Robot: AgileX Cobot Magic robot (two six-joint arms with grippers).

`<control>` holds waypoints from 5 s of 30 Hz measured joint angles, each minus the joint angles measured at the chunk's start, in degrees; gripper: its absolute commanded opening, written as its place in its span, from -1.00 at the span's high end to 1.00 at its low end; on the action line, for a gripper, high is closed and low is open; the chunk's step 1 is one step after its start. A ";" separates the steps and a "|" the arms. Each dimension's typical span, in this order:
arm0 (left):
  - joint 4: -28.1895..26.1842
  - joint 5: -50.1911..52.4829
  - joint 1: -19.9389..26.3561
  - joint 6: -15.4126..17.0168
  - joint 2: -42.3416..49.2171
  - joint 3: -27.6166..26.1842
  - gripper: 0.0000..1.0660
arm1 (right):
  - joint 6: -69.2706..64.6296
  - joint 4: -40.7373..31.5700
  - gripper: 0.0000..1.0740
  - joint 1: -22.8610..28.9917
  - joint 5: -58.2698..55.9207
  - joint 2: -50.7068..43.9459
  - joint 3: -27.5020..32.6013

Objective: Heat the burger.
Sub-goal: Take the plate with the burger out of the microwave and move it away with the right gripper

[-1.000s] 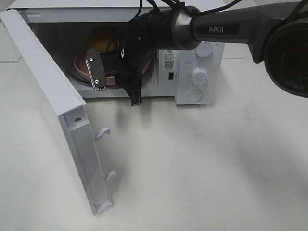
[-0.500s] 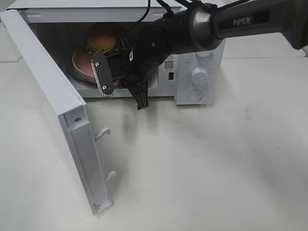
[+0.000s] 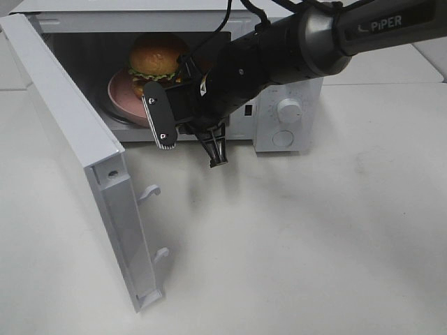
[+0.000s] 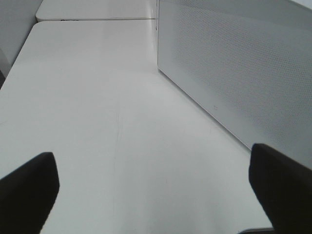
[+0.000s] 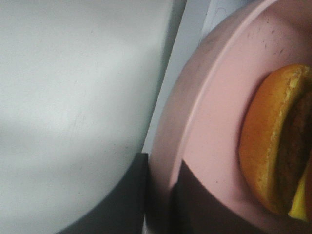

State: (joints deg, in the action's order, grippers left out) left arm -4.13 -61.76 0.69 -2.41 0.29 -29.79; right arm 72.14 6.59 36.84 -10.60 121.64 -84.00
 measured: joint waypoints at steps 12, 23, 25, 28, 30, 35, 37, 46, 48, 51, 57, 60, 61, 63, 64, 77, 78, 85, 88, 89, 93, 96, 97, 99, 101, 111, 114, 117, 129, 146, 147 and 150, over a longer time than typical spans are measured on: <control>0.00 0.00 0.00 0.00 0.00 0.00 -0.83 | 1.49 3.21 1.00 0.34 4.70 -6.42 10.03; 0.00 0.00 0.00 0.00 0.00 0.00 -0.83 | 2.35 3.90 1.00 0.97 5.79 -12.72 18.45; 0.00 0.00 0.00 0.00 0.00 0.00 -0.83 | 2.52 3.95 1.00 0.97 5.90 -14.09 20.23; 0.00 0.00 0.00 0.00 0.00 0.00 -0.83 | 2.58 4.07 1.00 0.97 5.96 -15.93 22.63; 0.00 0.00 0.00 0.00 0.00 0.00 -0.83 | 2.64 4.07 1.00 0.97 5.96 -17.48 24.58; 0.00 0.00 0.00 0.00 0.00 0.00 -0.83 | 2.64 4.07 1.00 0.97 5.56 -20.68 28.25; 0.00 0.00 0.00 0.00 0.00 0.00 -0.83 | 2.52 4.01 1.00 0.97 5.56 -24.12 31.68; 0.00 0.00 0.00 0.00 0.00 0.00 -0.83 | 1.49 3.61 1.00 0.74 5.56 -31.51 38.67; 0.00 0.00 0.00 0.00 0.00 0.00 -0.83 | 1.32 3.50 1.00 0.74 5.56 -34.49 41.65; 0.00 0.00 0.00 0.00 0.00 0.00 -0.83 | 0.97 3.27 1.00 0.57 5.39 -37.18 44.35; 0.00 0.00 0.00 0.00 0.00 0.00 -0.83 | -0.06 2.92 1.00 0.11 5.21 -42.17 48.53; 0.00 0.00 0.00 0.00 0.00 0.00 -0.83 | -0.11 2.69 1.00 0.11 5.16 -45.26 50.94; 0.00 0.00 0.00 0.00 0.00 0.00 -0.83 | -0.11 2.69 1.00 0.11 5.10 -47.15 52.60; 0.00 0.00 0.00 0.00 0.00 0.00 -0.83 | -0.17 2.69 1.00 0.11 4.76 -49.05 53.86; 0.00 0.00 0.00 0.00 0.00 0.00 -0.83 | -0.17 2.69 1.00 0.11 4.58 -50.02 54.49; 0.00 0.00 0.00 0.00 0.00 0.00 -0.83 | -0.74 2.58 1.00 0.11 -3.72 -62.05 60.39; 0.00 0.00 0.00 0.00 0.00 0.00 -0.83 | -0.74 2.58 1.00 0.11 -3.72 -62.05 60.39; 0.00 0.00 0.00 0.00 0.00 0.00 -0.83 | -2.81 2.58 1.00 0.11 -9.11 -69.67 63.08; 0.00 0.00 0.00 0.00 0.00 0.00 -0.83 | -3.27 2.58 1.00 0.11 -10.77 -72.36 63.88; 0.00 0.00 0.00 0.00 0.00 0.00 -0.83 | -3.27 2.58 1.00 0.11 -10.77 -72.36 63.88; 0.00 0.00 0.00 0.00 0.00 0.00 -0.83 | -5.73 2.58 1.00 0.11 -13.24 -76.66 65.72; 0.00 0.00 0.00 0.00 0.00 0.00 -0.83 | -7.10 2.58 1.00 0.11 -15.18 -78.61 66.29; 0.00 0.00 0.00 0.00 0.00 0.00 -0.83 | -7.10 2.58 1.00 0.11 -15.18 -78.61 66.29; 0.00 0.00 0.00 0.00 0.00 0.00 -0.83 | -7.73 2.58 1.00 0.11 -17.19 -79.93 66.46; 0.00 0.00 0.00 0.00 0.00 0.00 -0.83 | -7.85 2.58 1.00 0.11 -17.48 -79.98 66.46; 0.00 0.00 0.00 0.00 0.00 0.00 -0.83 | -20.40 10.43 1.00 0.11 -19.31 -79.98 66.58; 0.00 0.00 0.00 0.00 0.00 0.00 -0.83 | -26.76 15.64 1.00 0.11 -20.57 -79.98 66.58; 0.00 0.00 0.00 0.00 0.00 0.00 -0.83 | -33.46 20.57 1.00 0.11 -21.89 -79.98 66.58; 0.00 0.00 0.00 0.00 0.00 0.00 -0.83 | -54.03 29.34 1.00 0.11 -29.22 -79.98 66.58; 0.00 0.00 0.00 0.00 0.00 0.00 -0.83 | -83.02 38.39 1.00 0.11 -39.30 -70.70 64.17; 0.00 0.00 0.00 0.00 0.00 0.00 -0.83 | -86.57 38.96 1.00 0.11 -39.88 -68.30 63.31; 0.00 0.00 0.00 0.00 0.00 0.00 -0.83 | -91.16 39.65 1.00 0.11 -40.97 -64.80 61.94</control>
State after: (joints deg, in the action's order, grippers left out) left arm -4.13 -61.76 0.69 -2.41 0.29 -29.79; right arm -19.02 46.24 36.96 -51.57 56.84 -22.06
